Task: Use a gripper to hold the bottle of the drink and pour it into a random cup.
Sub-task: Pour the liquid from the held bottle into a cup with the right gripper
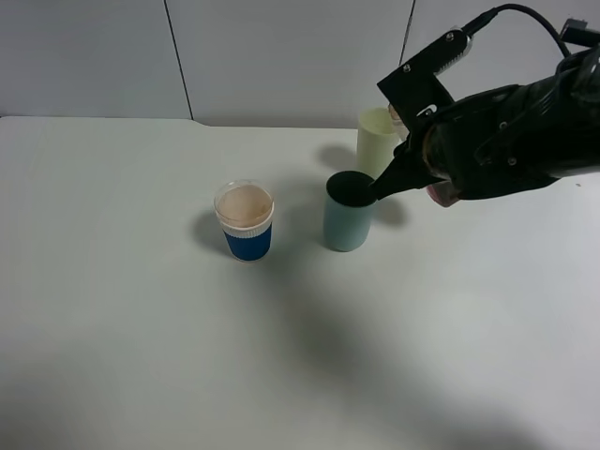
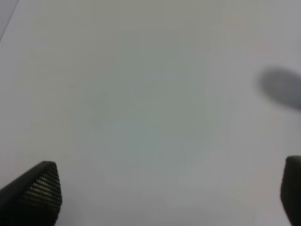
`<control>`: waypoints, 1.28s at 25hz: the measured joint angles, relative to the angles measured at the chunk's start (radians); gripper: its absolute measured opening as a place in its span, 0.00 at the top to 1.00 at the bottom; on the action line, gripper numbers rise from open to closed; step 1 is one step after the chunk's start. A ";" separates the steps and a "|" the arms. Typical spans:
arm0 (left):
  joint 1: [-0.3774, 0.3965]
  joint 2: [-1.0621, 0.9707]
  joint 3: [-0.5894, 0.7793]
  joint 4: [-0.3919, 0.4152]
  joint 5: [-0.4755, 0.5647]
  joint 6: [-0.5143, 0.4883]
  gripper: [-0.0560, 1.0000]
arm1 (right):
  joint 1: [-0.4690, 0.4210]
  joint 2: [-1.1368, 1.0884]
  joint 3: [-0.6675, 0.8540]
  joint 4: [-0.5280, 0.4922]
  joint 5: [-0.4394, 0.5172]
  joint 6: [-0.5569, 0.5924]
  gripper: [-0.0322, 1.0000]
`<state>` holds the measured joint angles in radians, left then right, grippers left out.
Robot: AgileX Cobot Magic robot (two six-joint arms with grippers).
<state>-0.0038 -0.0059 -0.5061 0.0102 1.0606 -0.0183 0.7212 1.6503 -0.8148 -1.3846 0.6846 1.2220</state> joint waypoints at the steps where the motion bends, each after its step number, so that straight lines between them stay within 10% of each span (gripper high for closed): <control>1: 0.000 0.000 0.000 0.000 0.000 0.000 0.07 | 0.000 0.000 -0.003 0.000 0.008 -0.023 0.60; 12: 0.000 0.000 0.000 0.000 0.000 0.000 0.07 | 0.007 0.000 -0.005 -0.055 0.059 -0.248 0.60; 32: 0.000 0.000 0.000 0.000 0.000 0.000 0.07 | 0.094 0.016 -0.006 -0.137 0.150 -0.223 0.60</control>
<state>-0.0038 -0.0059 -0.5061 0.0102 1.0606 -0.0183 0.8150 1.6660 -0.8213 -1.5219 0.8344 0.9989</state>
